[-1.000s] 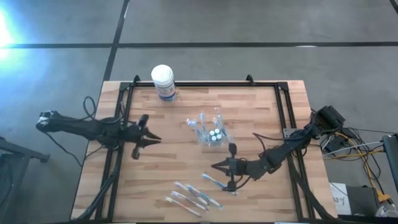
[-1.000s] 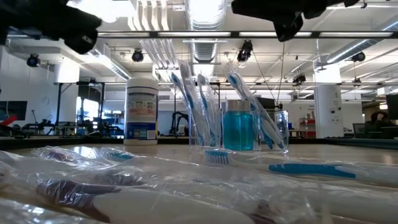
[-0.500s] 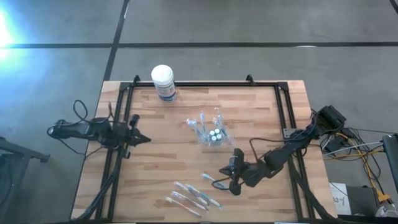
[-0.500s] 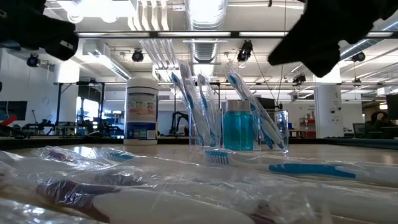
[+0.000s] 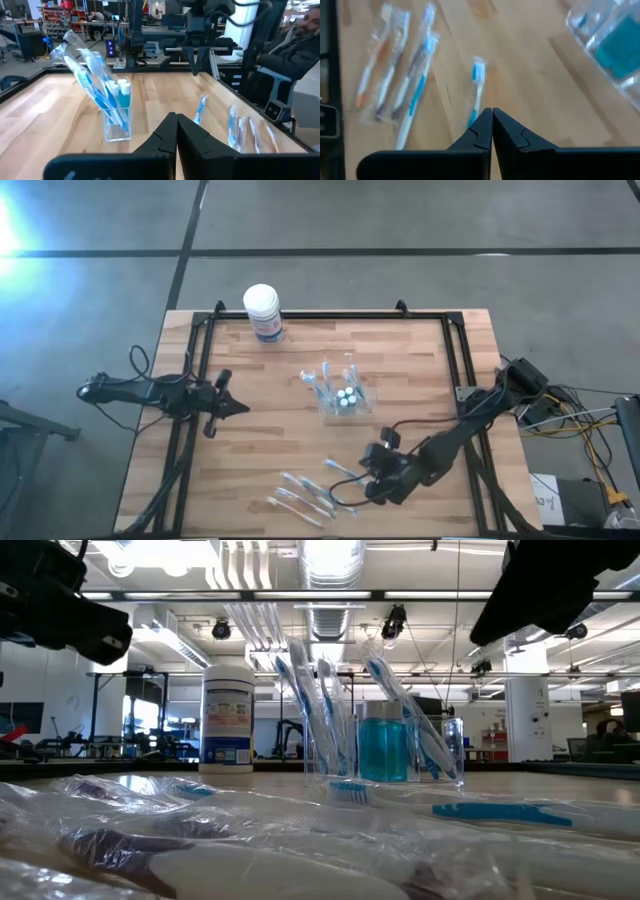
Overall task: Pick & Place toothbrushing station
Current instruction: Put the blue toothbrush into the transparent organizer
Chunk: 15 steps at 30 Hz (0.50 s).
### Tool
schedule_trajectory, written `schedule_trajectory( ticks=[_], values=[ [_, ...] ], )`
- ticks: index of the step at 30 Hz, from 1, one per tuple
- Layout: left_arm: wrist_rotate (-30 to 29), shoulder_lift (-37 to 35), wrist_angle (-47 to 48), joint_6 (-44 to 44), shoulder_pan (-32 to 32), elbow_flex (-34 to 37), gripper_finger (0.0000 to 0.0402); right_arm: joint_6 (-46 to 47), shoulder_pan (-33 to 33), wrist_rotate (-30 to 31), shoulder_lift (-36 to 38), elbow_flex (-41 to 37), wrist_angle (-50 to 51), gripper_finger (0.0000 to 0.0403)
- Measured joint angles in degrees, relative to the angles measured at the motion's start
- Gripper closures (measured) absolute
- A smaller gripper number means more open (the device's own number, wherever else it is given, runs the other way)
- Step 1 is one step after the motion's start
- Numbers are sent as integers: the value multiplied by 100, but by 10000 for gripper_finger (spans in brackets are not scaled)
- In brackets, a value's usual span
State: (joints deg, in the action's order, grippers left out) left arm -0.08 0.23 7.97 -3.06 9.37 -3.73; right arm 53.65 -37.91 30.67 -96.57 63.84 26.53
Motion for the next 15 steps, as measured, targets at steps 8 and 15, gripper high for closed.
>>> schedule_trajectory(
  ticks=[8,15],
  values=[
    [5,11,16,-161,0,0,392,92,29,-693,-872,885,303,337],
    [4,22,-43,-168,0,13,389,255,110,-765,-1716,1789,1147,253]
  ],
)
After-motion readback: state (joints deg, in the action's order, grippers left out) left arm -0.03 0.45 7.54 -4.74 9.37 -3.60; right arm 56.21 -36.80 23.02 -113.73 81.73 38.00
